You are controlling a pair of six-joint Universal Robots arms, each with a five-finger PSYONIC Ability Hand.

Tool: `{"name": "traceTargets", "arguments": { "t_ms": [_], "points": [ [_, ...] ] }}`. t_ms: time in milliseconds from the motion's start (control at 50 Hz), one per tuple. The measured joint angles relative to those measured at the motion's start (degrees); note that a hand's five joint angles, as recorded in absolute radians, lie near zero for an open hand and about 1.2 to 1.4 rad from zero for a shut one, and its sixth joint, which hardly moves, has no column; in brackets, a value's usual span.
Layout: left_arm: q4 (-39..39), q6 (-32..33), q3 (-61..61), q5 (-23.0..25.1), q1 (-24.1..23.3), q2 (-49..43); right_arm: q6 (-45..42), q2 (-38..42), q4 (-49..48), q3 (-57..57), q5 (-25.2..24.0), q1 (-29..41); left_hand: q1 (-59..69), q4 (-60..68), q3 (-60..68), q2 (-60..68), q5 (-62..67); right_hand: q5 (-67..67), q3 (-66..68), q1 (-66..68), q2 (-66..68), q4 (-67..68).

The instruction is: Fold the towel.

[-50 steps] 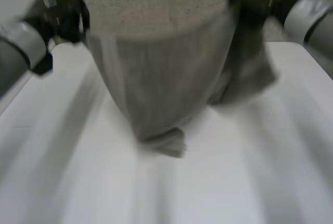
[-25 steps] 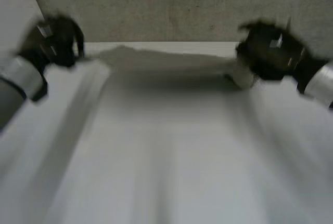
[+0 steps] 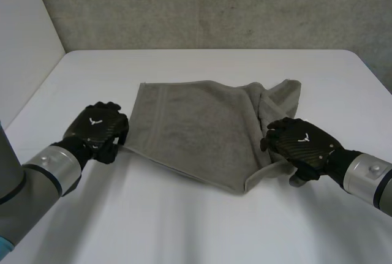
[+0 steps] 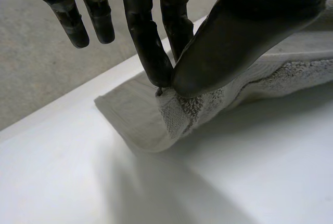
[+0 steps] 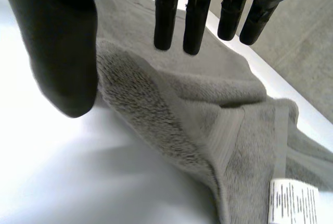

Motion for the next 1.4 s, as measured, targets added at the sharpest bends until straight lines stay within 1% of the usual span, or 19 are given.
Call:
{"name": "traceTargets", "arguments": {
  "t_ms": [80,260,340,420,520,640,780,1000,1160,1300,1360,1400],
  "points": [
    [0.04,-0.15,0.01,0.09,1.19,0.74,0.90,0.14,0.02,0.53,0.45,-1.53,0.00,0.00,0.00,0.00,0.00,-1.80,0.00,-1.56,-1.39,0.00],
    [0.37,-0.36,-0.92,0.25,3.09,0.90,6.43,-0.13,-0.73,0.53,0.85,-6.48,0.00,0.00,0.00,0.00,0.00,-1.72,0.00,-1.56,-1.39,0.00],
    [0.61,-0.71,-1.62,0.32,3.74,0.91,7.48,-0.21,-1.72,0.36,0.73,-8.48,0.00,0.00,0.00,0.00,0.00,-0.23,0.00,-1.39,-1.33,0.00],
    [0.68,-1.83,-2.18,0.37,4.46,0.96,7.70,0.08,-2.87,0.33,0.78,-10.05,0.00,0.00,0.00,0.00,0.00,1.16,0.00,-1.31,-1.25,0.00],
    [0.46,-5.02,-2.44,0.52,5.22,1.09,7.77,2.44,-3.74,0.43,0.89,-11.15,0.00,0.00,0.00,0.00,0.00,1.90,0.00,-0.76,-1.24,0.00],
    [0.31,-7.12,-2.29,0.63,5.63,1.26,9.14,6.93,-4.57,0.18,1.04,-10.89,0.00,0.00,0.00,0.00,0.00,4.16,0.00,2.27,0.76,0.00],
    [0.06,-7.39,-2.10,0.66,6.48,2.08,12.69,11.10,-7.29,-1.35,1.86,-10.50,0.00,0.00,0.00,0.00,0.00,7.20,0.00,5.33,4.20,0.00],
    [-0.19,-8.37,-2.36,0.68,8.94,5.27,19.44,15.83,-12.85,-5.26,7.91,-7.27,0.00,0.00,0.00,-0.05,0.00,13.71,0.00,11.61,10.91,0.00],
    [-0.54,-12.07,-2.43,0.80,9.91,7.25,23.69,17.76,-13.85,-7.01,9.63,-4.62,0.00,0.00,0.00,-0.05,0.00,13.92,0.00,11.93,10.92,0.00],
    [-0.57,-13.35,-2.48,0.86,9.87,7.60,24.60,17.98,-13.82,-7.02,9.79,-3.16,0.00,0.00,0.00,-0.05,0.00,14.58,0.00,12.46,11.32,0.00],
    [-0.57,-13.35,-2.49,0.86,9.85,7.58,24.59,17.95,-13.88,-7.02,9.93,-2.95,0.00,0.00,0.00,-0.05,0.00,18.31,0.00,16.92,16.36,0.00],
    [-0.58,-13.31,-2.48,0.86,9.85,7.55,24.55,17.93,-13.95,-7.11,10.05,-2.96,0.00,0.00,0.00,-0.05,0.00,24.02,0.00,22.63,22.04,0.00]
  ]
}}
